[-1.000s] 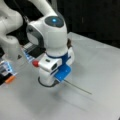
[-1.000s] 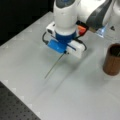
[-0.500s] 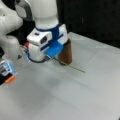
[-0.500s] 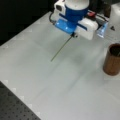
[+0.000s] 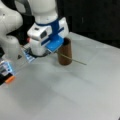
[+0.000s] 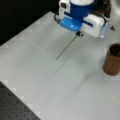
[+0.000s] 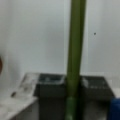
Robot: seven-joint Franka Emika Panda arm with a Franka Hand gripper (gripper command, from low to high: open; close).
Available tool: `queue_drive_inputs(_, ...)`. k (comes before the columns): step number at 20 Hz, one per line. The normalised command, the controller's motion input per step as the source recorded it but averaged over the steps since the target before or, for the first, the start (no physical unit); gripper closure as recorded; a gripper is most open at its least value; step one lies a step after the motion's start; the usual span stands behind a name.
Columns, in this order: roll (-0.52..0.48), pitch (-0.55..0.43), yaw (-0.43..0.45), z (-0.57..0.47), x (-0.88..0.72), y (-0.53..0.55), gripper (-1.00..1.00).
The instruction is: Flower insertion into a vase
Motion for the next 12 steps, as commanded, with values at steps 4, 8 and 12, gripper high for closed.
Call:
queue_drive_inputs(4,0.046,-0.011,-0.064,0.03,-0.22,0.18,1.00)
queue_drive_inputs(8,0.045,0.012,-0.095,0.02,-0.32,0.24,1.00)
queue_drive_inputs(12,0.042,-0.016,-0.131,0.01,-0.40,0.33,1.00)
